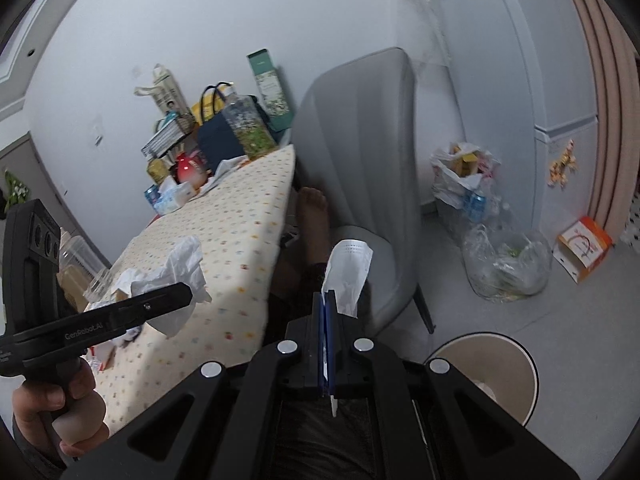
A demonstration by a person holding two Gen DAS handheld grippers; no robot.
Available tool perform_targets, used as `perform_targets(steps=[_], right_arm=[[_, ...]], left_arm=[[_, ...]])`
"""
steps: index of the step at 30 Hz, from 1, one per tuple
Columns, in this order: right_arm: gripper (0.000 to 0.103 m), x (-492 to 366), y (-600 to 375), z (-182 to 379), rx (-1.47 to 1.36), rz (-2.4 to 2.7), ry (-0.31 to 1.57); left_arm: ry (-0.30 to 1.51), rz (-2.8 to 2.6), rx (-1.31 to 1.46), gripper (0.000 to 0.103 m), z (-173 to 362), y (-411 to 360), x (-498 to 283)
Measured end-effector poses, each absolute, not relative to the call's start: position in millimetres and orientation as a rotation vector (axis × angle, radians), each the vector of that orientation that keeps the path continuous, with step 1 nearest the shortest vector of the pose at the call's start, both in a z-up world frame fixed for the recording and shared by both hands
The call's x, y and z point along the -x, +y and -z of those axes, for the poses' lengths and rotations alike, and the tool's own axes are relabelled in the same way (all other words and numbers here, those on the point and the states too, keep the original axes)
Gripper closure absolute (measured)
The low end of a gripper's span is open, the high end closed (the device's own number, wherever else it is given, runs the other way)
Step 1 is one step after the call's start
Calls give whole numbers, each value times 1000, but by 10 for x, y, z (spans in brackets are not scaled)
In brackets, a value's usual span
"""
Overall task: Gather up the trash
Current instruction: 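Carry the tissue and paper sheet with both tools over the white bin, then open both tools to drop the tissue and paper into the bin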
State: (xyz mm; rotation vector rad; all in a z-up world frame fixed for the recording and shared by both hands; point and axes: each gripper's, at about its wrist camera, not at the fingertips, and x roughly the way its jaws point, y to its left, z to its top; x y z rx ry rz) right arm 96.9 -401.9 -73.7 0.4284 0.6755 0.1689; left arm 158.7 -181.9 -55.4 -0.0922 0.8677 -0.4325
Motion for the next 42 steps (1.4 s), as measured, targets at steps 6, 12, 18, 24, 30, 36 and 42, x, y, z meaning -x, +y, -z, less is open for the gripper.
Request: perform_targets(steps=[6, 12, 18, 24, 30, 36, 42], right_arm=[[101, -1005, -4378, 1060, -487, -112, 708], [101, -1046, -4726, 1391, -546, -55, 736], [97, -1048, -4995, 1722, -590, 15, 780], [62, -1059, -5166, 2073, -659, 34, 855], [47, -911, -5328, 2094, -659, 84, 820], [47, -677, -5595, 1955, -661, 183, 772], [46, -421, -5840, 1839, -654, 263, 749]], left_arm=[[905, 482, 35, 77, 669, -2303, -1709], [945, 519, -13, 77, 822, -2729, -1817], [987, 541, -45, 77, 980, -3017, -1888], [1013, 558, -81, 77, 1079, -3209, -1889], [1032, 569, -102, 77, 1125, -3331, -1921], [1044, 616, -118, 77, 1144, -3575, -1859], [1069, 693, -135, 72, 1198, -3898, -1769]])
